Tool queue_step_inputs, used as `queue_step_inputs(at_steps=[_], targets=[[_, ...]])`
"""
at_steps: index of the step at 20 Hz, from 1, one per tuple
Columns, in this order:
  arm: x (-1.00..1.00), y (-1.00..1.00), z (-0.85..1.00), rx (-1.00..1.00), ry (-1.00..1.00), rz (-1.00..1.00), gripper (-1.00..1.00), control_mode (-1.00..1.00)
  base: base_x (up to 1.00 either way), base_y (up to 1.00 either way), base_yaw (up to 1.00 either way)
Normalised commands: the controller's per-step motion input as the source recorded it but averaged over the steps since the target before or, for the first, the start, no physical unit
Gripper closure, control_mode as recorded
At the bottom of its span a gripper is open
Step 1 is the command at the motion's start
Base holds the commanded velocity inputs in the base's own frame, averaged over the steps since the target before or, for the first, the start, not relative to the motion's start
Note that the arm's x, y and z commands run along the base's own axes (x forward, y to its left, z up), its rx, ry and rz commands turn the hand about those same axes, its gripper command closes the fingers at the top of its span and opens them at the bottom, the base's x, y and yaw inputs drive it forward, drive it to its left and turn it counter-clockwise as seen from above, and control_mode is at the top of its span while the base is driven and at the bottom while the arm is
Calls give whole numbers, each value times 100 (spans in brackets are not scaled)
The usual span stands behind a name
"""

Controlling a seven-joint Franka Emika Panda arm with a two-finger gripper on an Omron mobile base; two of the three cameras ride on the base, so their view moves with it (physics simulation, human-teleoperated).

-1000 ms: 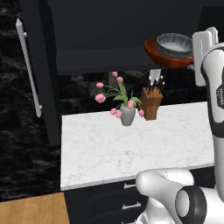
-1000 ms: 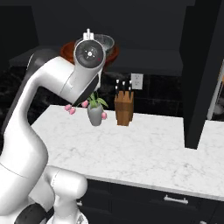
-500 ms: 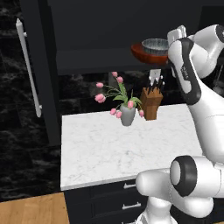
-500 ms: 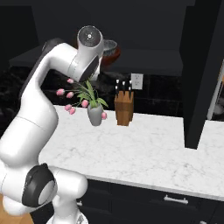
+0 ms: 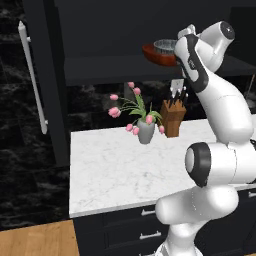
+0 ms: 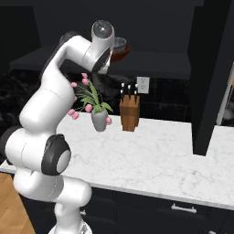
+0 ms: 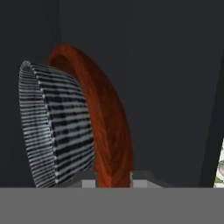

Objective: Pick up the bowls on the counter and stack them on top of one another in the open cabinet. Place the smaller bowl on top of the larger bowl.

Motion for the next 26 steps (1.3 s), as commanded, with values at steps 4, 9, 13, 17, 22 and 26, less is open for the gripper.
queue_step_inputs(at_steps=[4,9,13,17,22,26], targets=[[-23,-1,0,0,-2,0,-100,-100,0,0,0],[-96,-22,-10,4,-20,0,-100,-100,0,0,0],[-100,-61,-37,8,-24,-1,-100,-100,0,0,0],[-100,-56,-94,-2,-5,0,-100,-100,0,0,0],[-100,-21,-100,-22,0,0,-100,-100,0,0,0],[-100,2,-100,-21,0,5,-100,-100,0,0,0]])
